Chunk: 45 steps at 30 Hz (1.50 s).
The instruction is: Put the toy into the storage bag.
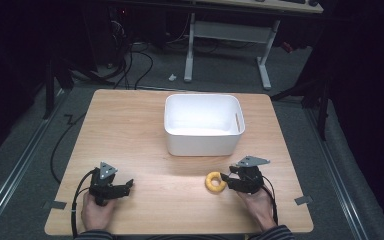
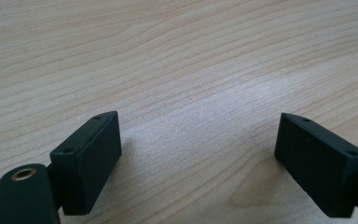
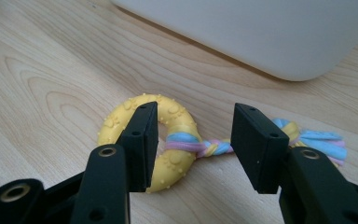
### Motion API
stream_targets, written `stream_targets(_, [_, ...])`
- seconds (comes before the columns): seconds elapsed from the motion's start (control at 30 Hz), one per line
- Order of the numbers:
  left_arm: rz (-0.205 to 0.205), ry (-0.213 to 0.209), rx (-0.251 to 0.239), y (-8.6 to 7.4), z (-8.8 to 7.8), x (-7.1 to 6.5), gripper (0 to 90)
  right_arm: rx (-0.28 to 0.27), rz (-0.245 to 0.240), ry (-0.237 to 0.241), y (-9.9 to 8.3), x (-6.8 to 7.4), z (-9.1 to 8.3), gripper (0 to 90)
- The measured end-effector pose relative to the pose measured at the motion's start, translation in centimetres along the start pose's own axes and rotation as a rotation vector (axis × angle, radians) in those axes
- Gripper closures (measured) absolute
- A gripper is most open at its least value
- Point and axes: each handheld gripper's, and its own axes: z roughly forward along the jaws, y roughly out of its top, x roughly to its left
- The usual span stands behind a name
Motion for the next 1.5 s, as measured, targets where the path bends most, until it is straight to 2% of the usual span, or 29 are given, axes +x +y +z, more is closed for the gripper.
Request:
stream_targets(0.4, [0.0,0.0,0.0,0.0,0.0,0.0,14.9,0.075,-0.047,0.03,1.7,-0.1,1.0,52.7])
stream_targets(0.57, [0.0,0.0,0.0,0.0,0.0,0.0,14.9,0.121,-0.056,0.038,1.8,-0.2,1.6,52.9])
stream_targets(0.83, [0.0,0.0,0.0,0.0,0.0,0.0,14.8,0.158,-0.076,0.049,1.9,-0.2,2.2,53.6])
stream_targets(1.3, [0.0,0.0,0.0,0.0,0.0,0.0,14.9,0.207,-0.098,0.052,1.9,-0.4,3.0,54.9])
stream_targets(1.5, [0.0,0.0,0.0,0.0,0.0,0.0,14.9,0.227,-0.117,0.039,1.9,-0.3,3.4,55.1])
